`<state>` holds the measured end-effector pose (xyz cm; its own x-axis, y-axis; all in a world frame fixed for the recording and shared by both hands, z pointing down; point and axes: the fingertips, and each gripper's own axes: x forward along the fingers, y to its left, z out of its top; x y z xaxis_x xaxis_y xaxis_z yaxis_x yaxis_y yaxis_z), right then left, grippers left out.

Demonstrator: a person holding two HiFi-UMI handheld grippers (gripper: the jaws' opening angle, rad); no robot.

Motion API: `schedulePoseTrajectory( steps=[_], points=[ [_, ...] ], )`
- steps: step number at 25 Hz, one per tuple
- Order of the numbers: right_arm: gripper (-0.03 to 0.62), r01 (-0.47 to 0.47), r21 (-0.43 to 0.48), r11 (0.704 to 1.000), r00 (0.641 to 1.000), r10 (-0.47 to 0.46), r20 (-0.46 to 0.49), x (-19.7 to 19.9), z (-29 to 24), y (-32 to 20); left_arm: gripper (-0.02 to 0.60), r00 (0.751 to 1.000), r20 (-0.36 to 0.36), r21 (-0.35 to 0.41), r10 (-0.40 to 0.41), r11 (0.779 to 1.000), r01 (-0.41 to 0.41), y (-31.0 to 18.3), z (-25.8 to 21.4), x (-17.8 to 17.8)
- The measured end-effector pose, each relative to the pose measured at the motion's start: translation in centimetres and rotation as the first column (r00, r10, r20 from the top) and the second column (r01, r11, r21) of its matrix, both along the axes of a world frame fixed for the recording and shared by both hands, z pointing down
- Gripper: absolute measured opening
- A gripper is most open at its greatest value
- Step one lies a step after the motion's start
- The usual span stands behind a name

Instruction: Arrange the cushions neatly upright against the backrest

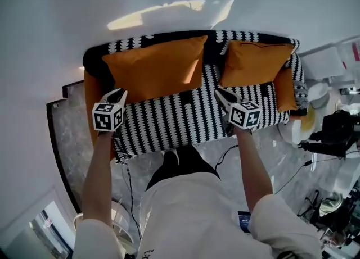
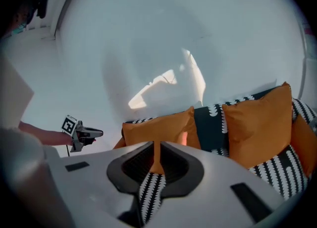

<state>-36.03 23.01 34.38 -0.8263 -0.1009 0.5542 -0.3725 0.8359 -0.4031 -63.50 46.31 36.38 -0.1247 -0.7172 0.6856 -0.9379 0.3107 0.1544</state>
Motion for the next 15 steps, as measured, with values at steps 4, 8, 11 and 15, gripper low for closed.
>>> schedulePoseTrajectory(
  steps=[4,8,11,15],
  points=[
    [0.037,-0.027,-0.022,0.999,0.999,0.027,0.032,4.9,-2.2,3.8,0.031,0.997,0.001,0.034,0.077,0.996,-0.077,-0.1,-1.5,7.4],
    [0.029,0.000,0.025,1.000,1.000,-0.001,0.031,9.1,-4.2,6.5,0.017,0.989,-0.036,0.090,0.142,0.986,-0.138,-0.4,-3.2,14.3],
    [0.025,0.007,0.072,0.997,0.999,-0.010,0.047,11.9,-6.1,7.0,0.017,0.984,-0.038,0.112,0.176,0.979,-0.171,-0.8,-4.4,18.6],
    [0.023,-0.002,0.095,0.996,0.994,-0.008,0.112,15.6,-8.7,7.1,0.017,0.982,-0.013,0.145,0.188,0.972,-0.184,-1.7,-6.7,24.3]
  ],
)
